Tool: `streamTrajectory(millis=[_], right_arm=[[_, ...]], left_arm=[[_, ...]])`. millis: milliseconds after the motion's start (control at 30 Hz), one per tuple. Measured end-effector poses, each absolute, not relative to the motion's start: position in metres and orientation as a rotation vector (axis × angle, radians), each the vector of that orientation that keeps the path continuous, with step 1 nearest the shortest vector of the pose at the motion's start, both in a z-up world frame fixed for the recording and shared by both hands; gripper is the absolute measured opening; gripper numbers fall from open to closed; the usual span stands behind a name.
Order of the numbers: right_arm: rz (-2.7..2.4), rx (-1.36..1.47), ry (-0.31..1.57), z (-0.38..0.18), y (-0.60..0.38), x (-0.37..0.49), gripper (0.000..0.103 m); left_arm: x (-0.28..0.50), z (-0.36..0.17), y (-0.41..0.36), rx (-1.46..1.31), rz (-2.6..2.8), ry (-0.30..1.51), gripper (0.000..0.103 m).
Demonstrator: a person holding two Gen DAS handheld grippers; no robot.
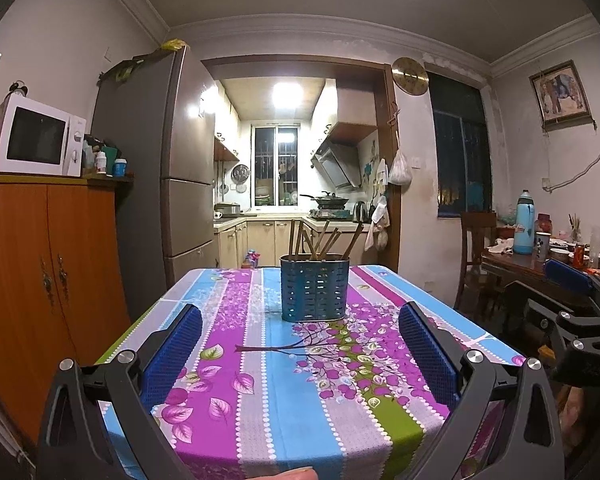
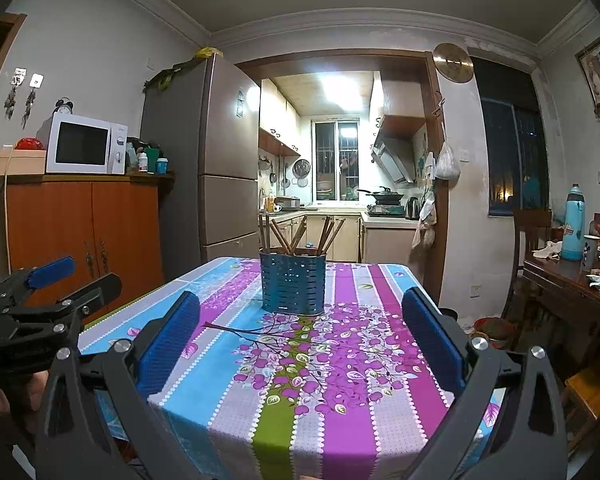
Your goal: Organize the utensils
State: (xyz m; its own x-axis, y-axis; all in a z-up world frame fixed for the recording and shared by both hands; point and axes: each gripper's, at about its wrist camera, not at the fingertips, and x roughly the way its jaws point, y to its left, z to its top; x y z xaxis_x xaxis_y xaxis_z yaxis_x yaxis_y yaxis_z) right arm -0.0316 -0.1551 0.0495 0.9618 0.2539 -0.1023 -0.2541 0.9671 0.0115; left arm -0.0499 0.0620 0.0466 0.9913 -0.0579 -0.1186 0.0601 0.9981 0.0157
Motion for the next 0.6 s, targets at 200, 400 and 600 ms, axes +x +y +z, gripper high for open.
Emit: streamTrajectory(millis=[200, 400, 600], right_arm=[[0.249, -0.009, 0.102, 0.050, -0.163, -0.031, 0.098], [0.239, -0.016, 0.111, 0.048, -0.173, -0.028, 0.098], [0.239, -0.020, 0.109, 0.048, -0.178, -0.026, 0.098]], left_arm=[[-0.045, 0.044, 0.051, 0.029, -0.071, 0.131, 0.098], [-0.041, 0.042, 0.039, 0.036, -0.077, 0.138, 0.098], [-0.036, 0.041, 0.029, 0.044, -0.082, 0.149, 0.098]])
